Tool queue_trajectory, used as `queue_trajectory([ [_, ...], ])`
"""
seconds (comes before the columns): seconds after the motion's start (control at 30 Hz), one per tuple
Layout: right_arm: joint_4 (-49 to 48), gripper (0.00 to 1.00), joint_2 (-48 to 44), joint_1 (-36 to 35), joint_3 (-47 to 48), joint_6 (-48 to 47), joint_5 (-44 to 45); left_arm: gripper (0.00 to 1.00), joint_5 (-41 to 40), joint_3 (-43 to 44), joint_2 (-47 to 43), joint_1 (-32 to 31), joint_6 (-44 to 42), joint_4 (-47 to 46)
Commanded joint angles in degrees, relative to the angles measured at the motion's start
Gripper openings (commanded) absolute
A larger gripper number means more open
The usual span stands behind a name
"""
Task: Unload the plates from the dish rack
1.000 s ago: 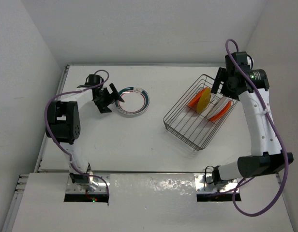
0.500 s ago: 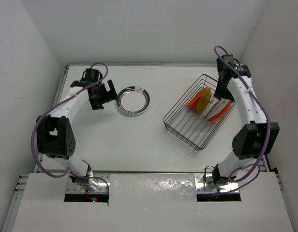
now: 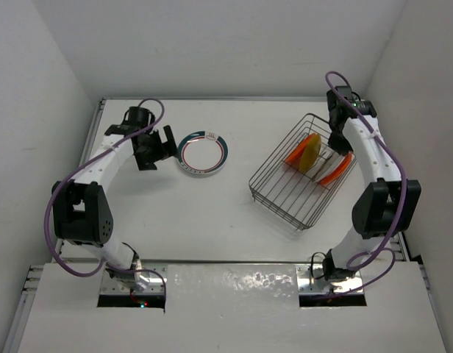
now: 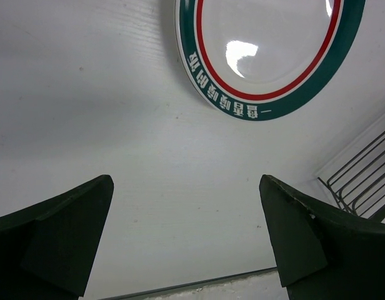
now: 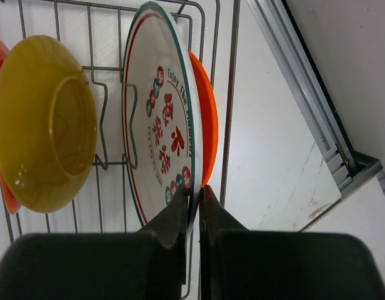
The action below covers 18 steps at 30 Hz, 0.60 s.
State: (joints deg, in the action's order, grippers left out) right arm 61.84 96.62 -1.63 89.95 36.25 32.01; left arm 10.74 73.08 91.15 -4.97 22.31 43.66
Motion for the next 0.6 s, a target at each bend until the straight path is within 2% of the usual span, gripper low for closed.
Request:
queue_trajectory([
  [0.0, 1.8, 0.0, -1.4, 0.0, 4.0, 0.4, 1.8, 1.0, 0.9, 3.0, -0.8, -0.5, -0.7, 0.3],
  [0.2, 7.1, 0.0, -3.5, 0.0, 12.8, 0.0, 4.7, 1.0, 1.3, 5.8, -0.6, -0.5, 0.5, 0.2],
  [0.37, 11.8, 0.0, -3.2, 0.0, 24.1, -1.4, 5.8, 1.0, 2.5, 8.2, -0.1, -0.4, 1.3, -0.1],
  [0.5, 13.4, 0.0, -4.0, 0.0, 31.8, -3.5, 4.7, 1.0, 10.1, 9.5, -0.8, -0.5, 1.4, -3.4],
  [0.53, 10.5, 0.0, -4.9, 0.0, 31.1, -4.8, 2.6, 1.0, 17.7, 9.3, -1.3, -0.6, 1.7, -8.1],
  [0.57, 7.7, 0.0, -6.4, 0.0, 29.5, -5.6, -0.4, 1.0, 21.0, 8.9, -1.7, -0.9, 3.1, -10.7],
])
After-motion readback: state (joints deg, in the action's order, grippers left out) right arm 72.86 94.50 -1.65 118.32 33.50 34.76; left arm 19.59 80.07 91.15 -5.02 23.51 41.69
